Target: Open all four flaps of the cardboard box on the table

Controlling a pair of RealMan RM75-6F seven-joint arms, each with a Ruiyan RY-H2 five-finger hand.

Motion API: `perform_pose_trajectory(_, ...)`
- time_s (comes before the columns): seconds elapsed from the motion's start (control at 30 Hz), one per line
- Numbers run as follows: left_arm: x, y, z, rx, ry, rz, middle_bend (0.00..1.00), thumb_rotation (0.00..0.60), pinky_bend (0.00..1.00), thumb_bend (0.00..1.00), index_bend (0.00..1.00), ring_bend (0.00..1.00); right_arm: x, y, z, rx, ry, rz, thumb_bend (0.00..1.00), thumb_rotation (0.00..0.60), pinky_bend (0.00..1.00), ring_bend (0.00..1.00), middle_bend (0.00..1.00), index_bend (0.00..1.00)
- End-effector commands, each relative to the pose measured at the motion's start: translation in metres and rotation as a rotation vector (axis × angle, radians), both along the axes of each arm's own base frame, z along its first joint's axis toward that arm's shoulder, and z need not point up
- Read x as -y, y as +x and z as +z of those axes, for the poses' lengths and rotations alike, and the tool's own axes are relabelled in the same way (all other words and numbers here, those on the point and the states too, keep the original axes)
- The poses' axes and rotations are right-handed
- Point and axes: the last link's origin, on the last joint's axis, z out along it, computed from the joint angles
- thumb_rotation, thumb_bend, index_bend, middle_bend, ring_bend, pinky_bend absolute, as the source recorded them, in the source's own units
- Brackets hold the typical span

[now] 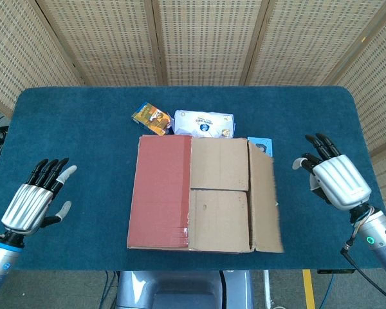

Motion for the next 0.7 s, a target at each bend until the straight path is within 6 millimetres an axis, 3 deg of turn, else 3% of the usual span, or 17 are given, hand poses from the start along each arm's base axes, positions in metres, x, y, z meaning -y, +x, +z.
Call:
perform_pose_trajectory(0.03,-0.003,0.007,0.003,0.005,-0.014,-0.029,0.00,0.514,0.00,0.44,0.07,0.00,-0.001,-0.003,0.004,0.009,-0.015,-0.002,1.00,0.600,0.02,0.05,0.39,0.39)
perform_pose_trajectory(0.3,-0.017,0.033,0.008,-0.025,-0.076,-0.140,0.00,0.512,0.00,0.45,0.07,0.00,-0.008,-0.013,0.005,0.042,-0.031,-0.022,1.00,0.600,0.02,0.03,0.28,0.32)
perform_pose_trajectory(0.5,-0.032,0.060,0.006,-0.045,-0.149,-0.238,0.00,0.513,0.00,0.47,0.07,0.00,-0.019,-0.023,-0.003,0.065,-0.047,-0.056,1.00,0.600,0.02,0.00,0.14,0.18)
perform_pose_trajectory(0.7,-0.048,0.092,-0.004,-0.057,-0.264,-0.335,0.00,0.514,0.00,0.66,0.07,0.00,-0.031,-0.032,-0.012,0.072,-0.069,-0.087,1.00,0.600,0.02,0.00,0.09,0.13)
